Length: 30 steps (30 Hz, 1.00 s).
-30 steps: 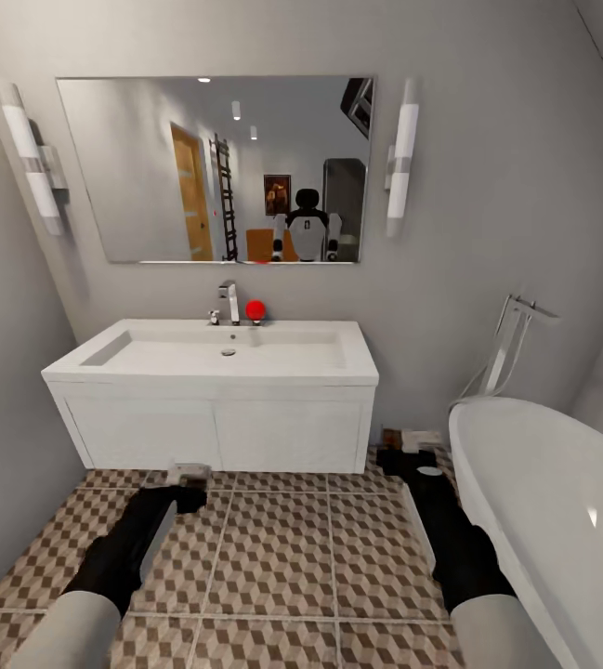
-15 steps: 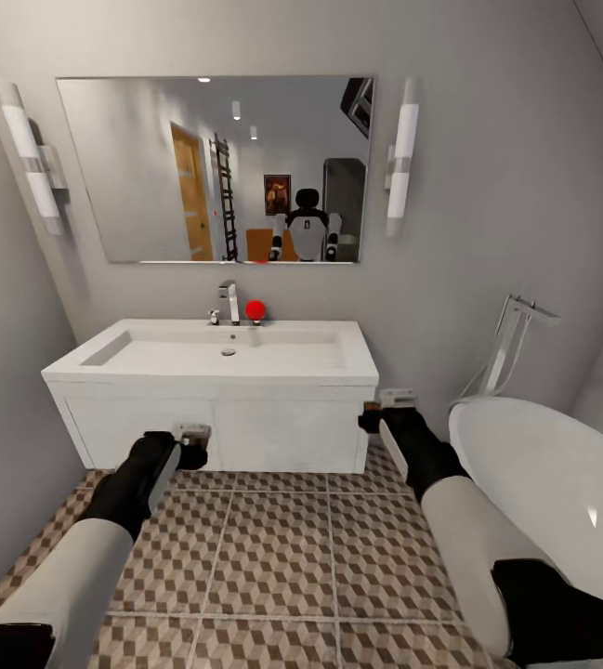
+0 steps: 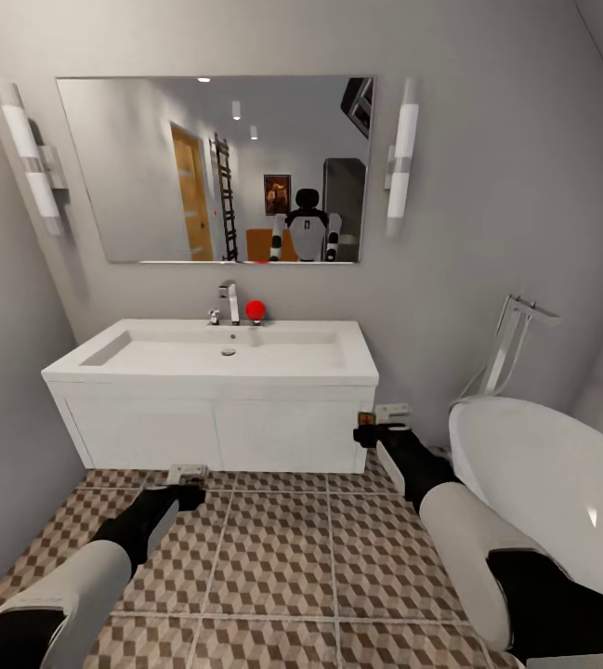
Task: Take the four mousetraps from the cabinet in the bathroom and place them on the bathroom floor. Make sure all four end up on the same floor surface, and ensure that at least two of them are either under or directly next to the same bathroom sink.
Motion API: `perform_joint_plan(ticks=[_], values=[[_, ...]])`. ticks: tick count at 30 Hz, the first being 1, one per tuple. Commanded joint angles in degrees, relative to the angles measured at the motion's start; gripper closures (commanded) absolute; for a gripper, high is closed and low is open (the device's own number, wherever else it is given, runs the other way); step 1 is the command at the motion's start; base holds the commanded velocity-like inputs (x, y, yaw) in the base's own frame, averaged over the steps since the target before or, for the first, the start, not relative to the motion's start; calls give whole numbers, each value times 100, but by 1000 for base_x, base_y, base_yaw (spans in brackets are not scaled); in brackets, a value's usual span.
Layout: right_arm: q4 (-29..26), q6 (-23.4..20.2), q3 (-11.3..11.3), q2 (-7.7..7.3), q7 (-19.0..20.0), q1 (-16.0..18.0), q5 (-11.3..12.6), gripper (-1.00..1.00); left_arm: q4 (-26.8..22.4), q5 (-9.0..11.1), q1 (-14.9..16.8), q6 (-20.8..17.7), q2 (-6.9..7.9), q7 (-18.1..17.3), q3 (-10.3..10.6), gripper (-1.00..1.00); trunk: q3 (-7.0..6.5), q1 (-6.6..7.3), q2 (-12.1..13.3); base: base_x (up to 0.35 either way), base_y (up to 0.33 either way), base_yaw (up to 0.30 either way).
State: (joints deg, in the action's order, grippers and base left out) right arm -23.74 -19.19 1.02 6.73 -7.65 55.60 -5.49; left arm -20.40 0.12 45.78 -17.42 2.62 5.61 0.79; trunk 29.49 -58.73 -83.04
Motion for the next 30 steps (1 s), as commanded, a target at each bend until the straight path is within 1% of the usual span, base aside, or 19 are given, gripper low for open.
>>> perform_joint_plan(ticks=[1, 5, 8, 9, 11, 13, 16, 21, 23, 24, 25, 26, 27, 28, 29, 30], values=[[51, 15, 13, 9, 68, 1, -39, 100, 11, -3, 1, 118, -8, 3, 14, 100, 6, 0, -3, 0, 0, 0], [213, 54, 12, 10, 102, -3, -40, 100, 21, -3, 1, 210, -13, -4, 20, 100, 6, 0, -3, 0, 0, 0], [446, 238, 12, 1, 112, -5, -45, 100, 24, -3, 1, 240, -9, -10, 18, 100, 6, 0, -3, 0, 0, 0], [559, 353, 12, 5, 115, -6, -43, 100, -98, 5, 2, 221, -7, 27, 26, 100, 6, 0, -3, 0, 0, 0], [573, 354, 12, 4, 110, -6, -42, 100, -99, 6, 4, 207, -2, 42, 20, 100, 6, 0, -3, 0, 0, 0], [588, 354, 12, 6, 106, -6, -43, 100, -104, 6, 6, 197, 7, 48, -17, 100, 6, 0, -3, 0, 0, 0], [697, 355, 12, 9, 89, -6, -47, 100, -124, 0, 5, 166, 22, 58, -154, 100, 6, 0, -3, 0, 0, 0], [905, 362, 12, 4, 81, -6, -60, 100, -198, -14, 9, 24, 4, 55, -215, 100, 6, 0, -3, 0, 0, 0], [944, 363, 12, 4, 80, -6, -63, 100, -458, -21, 9, -213, -8, 58, -222, 100, 6, 0, -3, 0, 0, 0], [959, 363, 12, 7, 80, -6, -63, 100, -798, -24, 13, -522, -14, 60, -224, 100, 6, 0, -3, 0, 0, 0], [964, 363, 12, 10, 80, -6, -62, 100, -1010, -23, 14, -735, -18, 61, -225, 100, 6, 0, -3, 0, 0, 0], [972, 363, 12, 14, 78, -6, -60, 100, -1485, -22, 20, -1261, -20, 57, -227, 100, 6, 0, -3, 0, 0, 0], [977, 363, 12, 20, 79, -6, -59, 100, -1976, -23, 36, -1884, -25, 53, -227, 100, 6, 0, -3, 0, 0, 0], [979, 363, 12, 22, 79, -6, -59, 100, -2215, -28, 55, -2200, -26, 51, -228, 100, 6, 0, -3, 0, 0, 0], [982, 363, 12, 28, 79, -6, -58, 100, -2641, -38, 129, -2774, -35, 51, -228, 100, 6, 0, -3, 0, 0, 0], [985, 363, 11, 32, 79, -6, -57, 100, -2817, -43, 190, -3001, -45, 52, -228, 100, 6, 0, -3, 0, 0, 0]])
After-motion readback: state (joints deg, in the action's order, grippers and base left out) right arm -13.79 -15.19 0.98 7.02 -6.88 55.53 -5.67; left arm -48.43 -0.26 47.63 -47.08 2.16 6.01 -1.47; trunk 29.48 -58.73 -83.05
